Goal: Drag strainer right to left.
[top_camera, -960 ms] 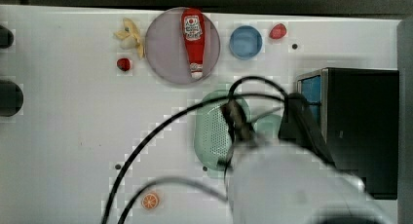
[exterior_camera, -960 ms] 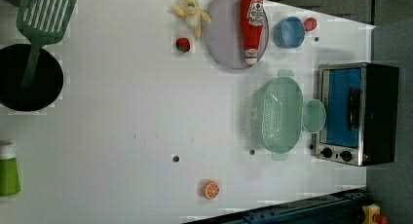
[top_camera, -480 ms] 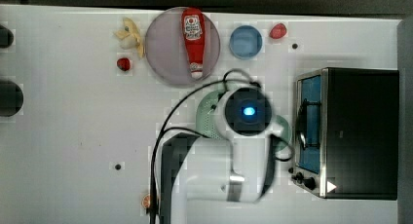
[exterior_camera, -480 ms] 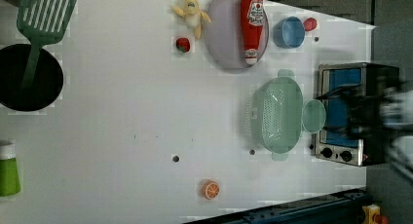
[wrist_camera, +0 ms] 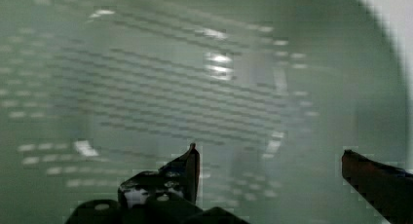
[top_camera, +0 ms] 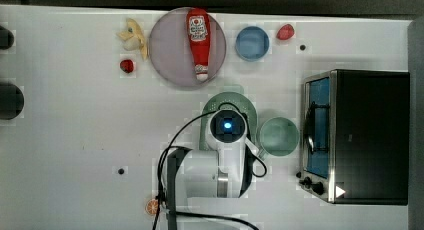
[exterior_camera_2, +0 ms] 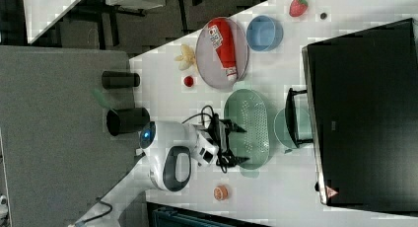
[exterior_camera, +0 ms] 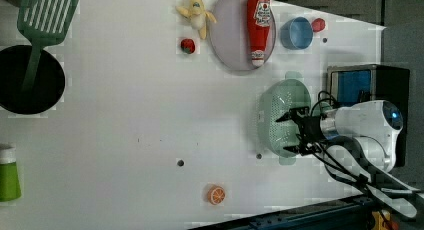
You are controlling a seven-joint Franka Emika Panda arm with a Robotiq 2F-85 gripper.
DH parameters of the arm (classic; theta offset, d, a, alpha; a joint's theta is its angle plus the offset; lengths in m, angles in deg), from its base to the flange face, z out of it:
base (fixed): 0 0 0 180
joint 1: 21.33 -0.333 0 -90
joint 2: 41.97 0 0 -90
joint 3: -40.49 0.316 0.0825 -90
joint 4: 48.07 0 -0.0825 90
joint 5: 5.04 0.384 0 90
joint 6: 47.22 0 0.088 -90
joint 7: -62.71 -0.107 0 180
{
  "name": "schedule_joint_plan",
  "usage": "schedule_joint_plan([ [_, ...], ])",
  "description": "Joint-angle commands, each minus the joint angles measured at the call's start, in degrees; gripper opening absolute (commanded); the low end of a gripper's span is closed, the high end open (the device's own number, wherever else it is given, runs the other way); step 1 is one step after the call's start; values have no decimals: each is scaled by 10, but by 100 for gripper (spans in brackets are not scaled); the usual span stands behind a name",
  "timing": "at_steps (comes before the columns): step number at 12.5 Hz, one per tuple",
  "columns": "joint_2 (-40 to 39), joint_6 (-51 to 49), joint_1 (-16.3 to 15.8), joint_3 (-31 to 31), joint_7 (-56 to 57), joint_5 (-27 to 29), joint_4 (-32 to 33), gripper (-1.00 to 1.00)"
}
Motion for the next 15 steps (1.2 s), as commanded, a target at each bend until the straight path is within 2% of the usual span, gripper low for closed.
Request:
schedule_joint_plan([
  [1, -19, 52, -23, 8, -65, 14, -28, 100],
  [7, -67, 95, -43, 9, -94, 15, -27, 100],
  [15, -72, 99, -137, 15, -181, 15, -36, 100],
])
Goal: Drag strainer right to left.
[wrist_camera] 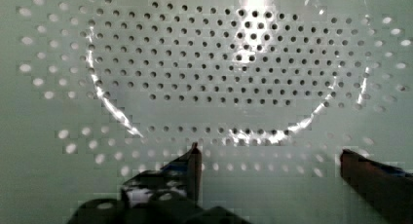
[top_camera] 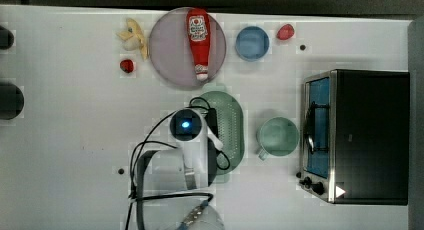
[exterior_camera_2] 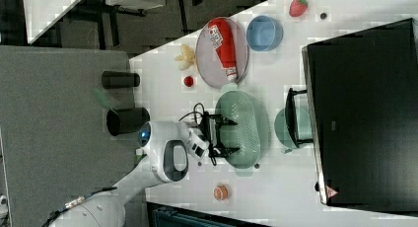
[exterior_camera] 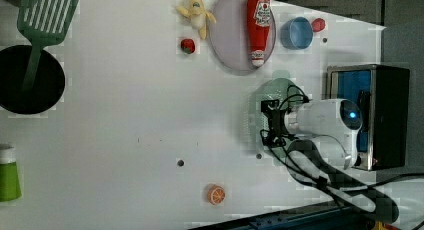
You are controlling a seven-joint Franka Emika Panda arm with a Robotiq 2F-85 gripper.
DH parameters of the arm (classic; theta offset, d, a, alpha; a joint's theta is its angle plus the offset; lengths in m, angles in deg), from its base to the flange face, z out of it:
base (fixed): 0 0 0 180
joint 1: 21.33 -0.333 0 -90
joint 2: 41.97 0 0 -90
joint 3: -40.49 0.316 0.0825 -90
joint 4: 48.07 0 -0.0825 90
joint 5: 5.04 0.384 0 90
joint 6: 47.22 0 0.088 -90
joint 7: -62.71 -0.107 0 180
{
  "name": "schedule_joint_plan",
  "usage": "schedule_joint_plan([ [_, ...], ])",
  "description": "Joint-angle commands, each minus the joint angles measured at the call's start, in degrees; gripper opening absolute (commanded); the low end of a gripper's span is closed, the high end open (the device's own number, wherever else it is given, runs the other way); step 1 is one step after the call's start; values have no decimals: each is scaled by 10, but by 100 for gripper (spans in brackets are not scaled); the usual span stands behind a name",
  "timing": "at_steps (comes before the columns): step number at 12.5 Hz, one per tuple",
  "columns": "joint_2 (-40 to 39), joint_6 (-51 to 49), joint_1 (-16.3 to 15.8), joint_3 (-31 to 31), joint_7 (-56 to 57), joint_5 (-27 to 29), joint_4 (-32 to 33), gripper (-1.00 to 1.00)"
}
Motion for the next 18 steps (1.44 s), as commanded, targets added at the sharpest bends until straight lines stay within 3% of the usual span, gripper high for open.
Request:
schedule_joint_plan([
  [1, 13, -1, -53, 10, -72, 11, -15, 100],
  [11, -68, -5, -189, 10, -163, 13, -118, 100],
  [18, -92, -63, -226, 27, -197, 76, -189, 100],
])
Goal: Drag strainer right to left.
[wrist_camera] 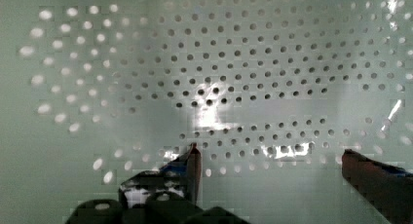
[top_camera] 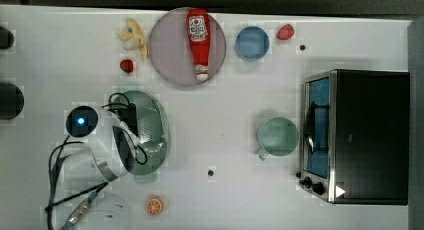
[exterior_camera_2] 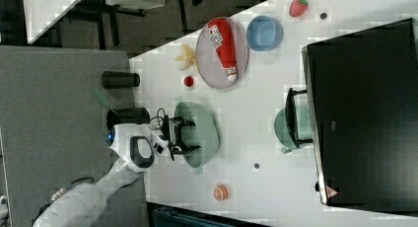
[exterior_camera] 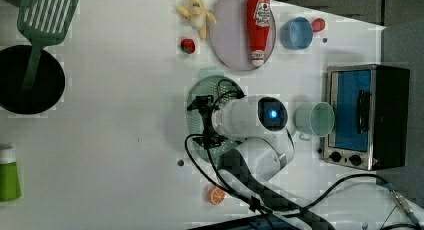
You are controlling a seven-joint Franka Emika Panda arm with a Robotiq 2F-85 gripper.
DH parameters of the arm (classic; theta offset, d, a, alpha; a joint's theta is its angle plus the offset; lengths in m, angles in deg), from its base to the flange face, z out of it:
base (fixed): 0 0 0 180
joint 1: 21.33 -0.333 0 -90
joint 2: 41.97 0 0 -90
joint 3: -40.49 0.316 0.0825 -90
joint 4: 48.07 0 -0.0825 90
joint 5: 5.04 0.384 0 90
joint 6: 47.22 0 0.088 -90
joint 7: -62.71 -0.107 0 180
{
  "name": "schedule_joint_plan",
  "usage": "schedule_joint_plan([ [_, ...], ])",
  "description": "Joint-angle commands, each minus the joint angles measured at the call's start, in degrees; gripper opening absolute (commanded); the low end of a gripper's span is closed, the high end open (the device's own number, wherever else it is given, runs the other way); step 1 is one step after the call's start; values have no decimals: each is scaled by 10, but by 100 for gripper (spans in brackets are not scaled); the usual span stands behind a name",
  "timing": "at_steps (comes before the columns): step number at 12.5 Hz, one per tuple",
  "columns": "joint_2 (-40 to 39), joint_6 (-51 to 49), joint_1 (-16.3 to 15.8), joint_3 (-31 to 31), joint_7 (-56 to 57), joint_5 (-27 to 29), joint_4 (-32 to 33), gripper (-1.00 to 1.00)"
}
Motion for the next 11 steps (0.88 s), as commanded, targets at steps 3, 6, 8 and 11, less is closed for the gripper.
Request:
schedule_joint_plan([
  [3, -7, -20, -29, 19, -34, 53, -52, 100],
  [6, -30, -21, -49, 24, -40, 105, -95, 100],
  [8, -46, -29, -64, 24, -52, 119, -121, 100],
  [11, -60, -29, -82, 22, -52, 119, -147, 100],
])
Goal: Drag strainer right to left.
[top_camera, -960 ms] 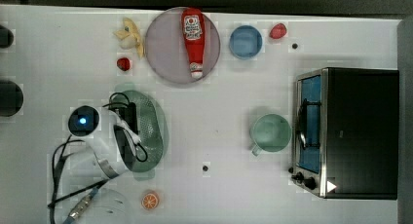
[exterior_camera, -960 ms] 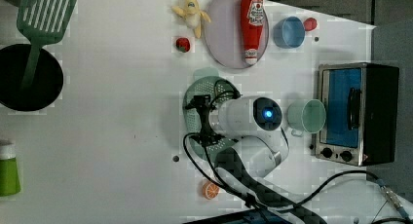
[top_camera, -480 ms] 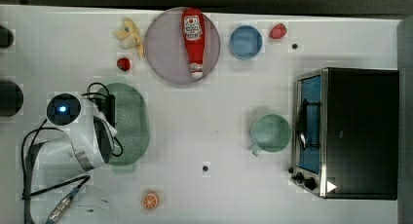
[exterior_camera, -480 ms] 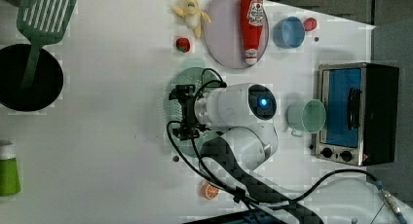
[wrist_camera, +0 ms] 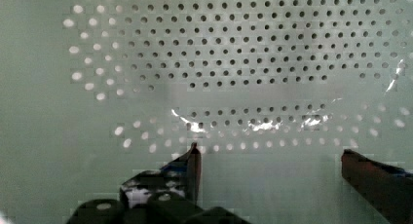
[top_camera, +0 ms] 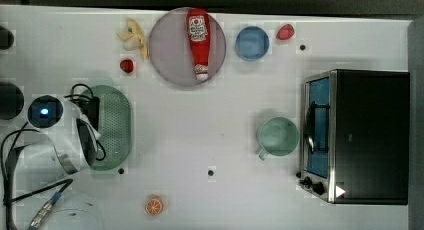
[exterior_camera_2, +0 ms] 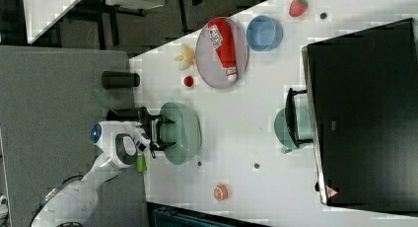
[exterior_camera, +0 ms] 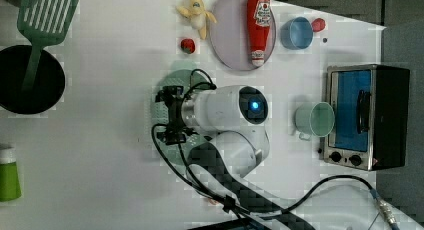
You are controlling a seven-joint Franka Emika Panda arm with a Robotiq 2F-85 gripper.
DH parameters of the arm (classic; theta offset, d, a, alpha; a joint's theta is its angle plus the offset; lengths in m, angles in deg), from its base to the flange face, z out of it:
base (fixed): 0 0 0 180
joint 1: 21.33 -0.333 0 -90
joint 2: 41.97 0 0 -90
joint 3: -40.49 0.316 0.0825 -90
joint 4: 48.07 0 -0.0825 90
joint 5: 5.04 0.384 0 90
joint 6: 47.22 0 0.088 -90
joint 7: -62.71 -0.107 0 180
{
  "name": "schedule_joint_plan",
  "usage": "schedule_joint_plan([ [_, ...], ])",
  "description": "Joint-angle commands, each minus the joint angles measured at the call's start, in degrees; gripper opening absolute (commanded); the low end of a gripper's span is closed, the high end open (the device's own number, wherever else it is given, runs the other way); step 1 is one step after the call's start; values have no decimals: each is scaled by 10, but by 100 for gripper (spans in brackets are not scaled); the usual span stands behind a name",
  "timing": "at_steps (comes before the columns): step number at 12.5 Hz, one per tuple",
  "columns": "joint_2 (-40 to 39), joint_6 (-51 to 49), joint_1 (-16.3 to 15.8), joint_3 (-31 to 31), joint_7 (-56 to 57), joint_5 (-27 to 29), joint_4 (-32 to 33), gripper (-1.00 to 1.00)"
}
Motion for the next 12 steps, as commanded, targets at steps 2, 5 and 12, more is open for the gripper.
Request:
schedule_joint_plan([
  [2, -9, -12, -37, 4, -29, 9, -25, 100],
  [5, -13, 15, -50, 5, -72, 11, -34, 100],
  [12, 130, -181, -49, -80, 166, -68, -32, 100],
])
